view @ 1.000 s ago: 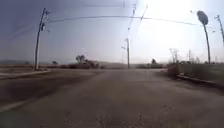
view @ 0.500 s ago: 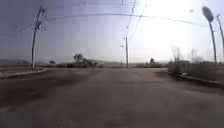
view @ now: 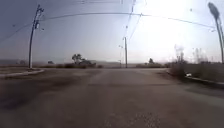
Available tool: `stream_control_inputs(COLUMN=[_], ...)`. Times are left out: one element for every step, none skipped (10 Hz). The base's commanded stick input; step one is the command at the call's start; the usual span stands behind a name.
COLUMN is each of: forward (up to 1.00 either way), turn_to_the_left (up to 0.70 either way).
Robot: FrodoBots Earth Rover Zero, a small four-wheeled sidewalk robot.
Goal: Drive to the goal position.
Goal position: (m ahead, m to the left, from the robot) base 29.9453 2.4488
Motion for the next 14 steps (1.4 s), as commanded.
stream_control_inputs(forward=[0.70,0.70,0.70,0.70,0.70,0.70,0.70,0.70,0.70,0.70,0.70,0.70,0.70,0.70], turn_to_the_left=[0.00,0.00,0.00,0.00,0.00,0.00,0.00,0.00,0.00,0.00,0.00,0.00,0.00,0.00])
